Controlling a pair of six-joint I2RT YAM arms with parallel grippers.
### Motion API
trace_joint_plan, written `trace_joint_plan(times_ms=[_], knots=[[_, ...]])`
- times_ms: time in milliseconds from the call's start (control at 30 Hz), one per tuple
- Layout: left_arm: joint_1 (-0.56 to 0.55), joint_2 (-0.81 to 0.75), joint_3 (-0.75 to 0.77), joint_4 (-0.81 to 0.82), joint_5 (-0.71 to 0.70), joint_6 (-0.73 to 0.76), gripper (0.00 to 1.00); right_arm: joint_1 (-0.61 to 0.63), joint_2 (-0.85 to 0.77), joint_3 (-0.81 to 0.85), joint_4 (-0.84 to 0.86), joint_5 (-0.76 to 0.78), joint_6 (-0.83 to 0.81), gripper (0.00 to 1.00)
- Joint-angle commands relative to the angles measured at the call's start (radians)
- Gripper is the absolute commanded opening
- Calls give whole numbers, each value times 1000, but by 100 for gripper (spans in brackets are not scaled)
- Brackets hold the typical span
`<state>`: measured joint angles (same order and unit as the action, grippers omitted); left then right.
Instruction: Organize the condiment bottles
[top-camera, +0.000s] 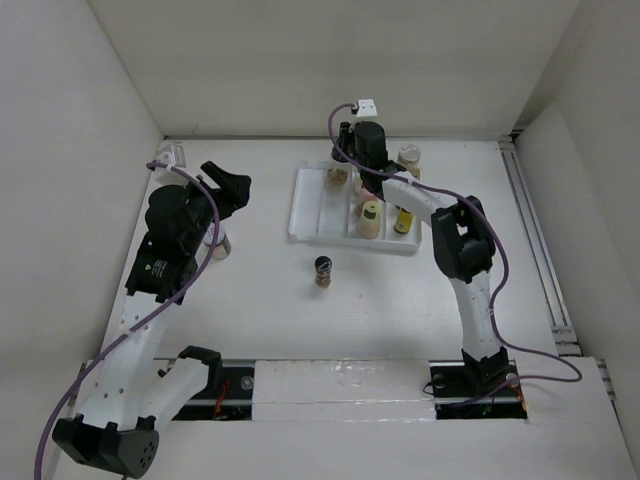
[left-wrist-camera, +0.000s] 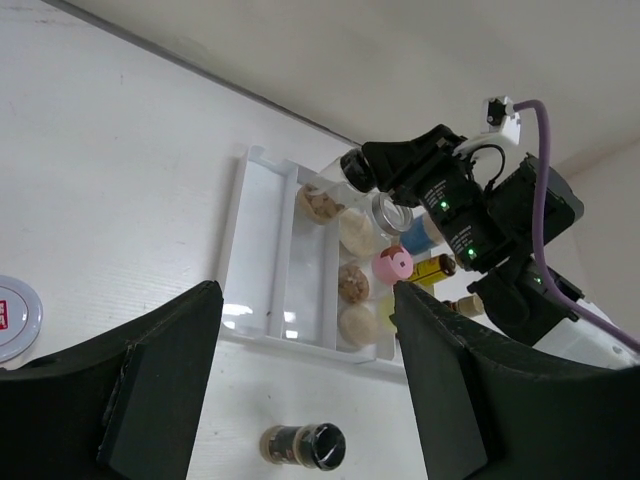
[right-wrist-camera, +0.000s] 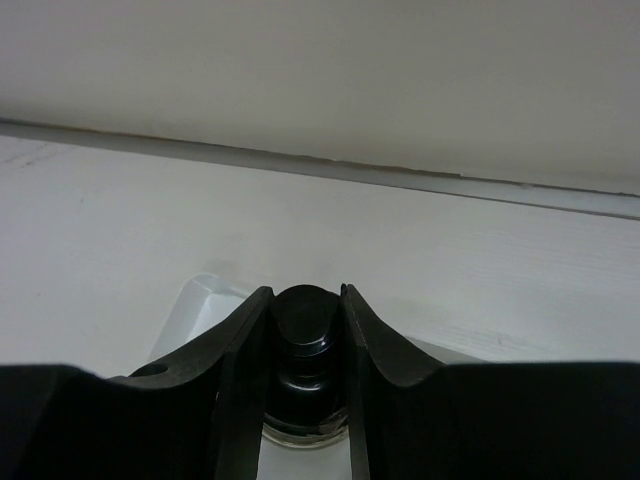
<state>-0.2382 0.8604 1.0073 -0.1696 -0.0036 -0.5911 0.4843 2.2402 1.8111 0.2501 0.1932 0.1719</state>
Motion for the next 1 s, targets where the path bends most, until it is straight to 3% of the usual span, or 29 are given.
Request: trace_joint_plan(times_ms=[0,267,400,567,767,833,900,967], knots=[[7,5,-4,45,14,14,65,7,10,79,25,47,-41,10],[7,5,-4,47,14,14,65,36,53,113,15,113,-95,13],[7,5,-4,47,14,14,65,45,41,70,43,134,-104,27],[7,-4,-4,47,24,14,65,63,-20,8,52,134,-95,54],[7,-14,-4,56,36,14,65,94,-166,-97,64,124,-95,68],[7,-14,-4,56,27,14,65,103,-214,-139,64,83,-71,68],[7,-23,-4,56,27,14,65,114,-284,-211,87,26,-40,52],[7,-23,-4,36,-15,14,65,137,-320,-258,113,-128,-31,29]])
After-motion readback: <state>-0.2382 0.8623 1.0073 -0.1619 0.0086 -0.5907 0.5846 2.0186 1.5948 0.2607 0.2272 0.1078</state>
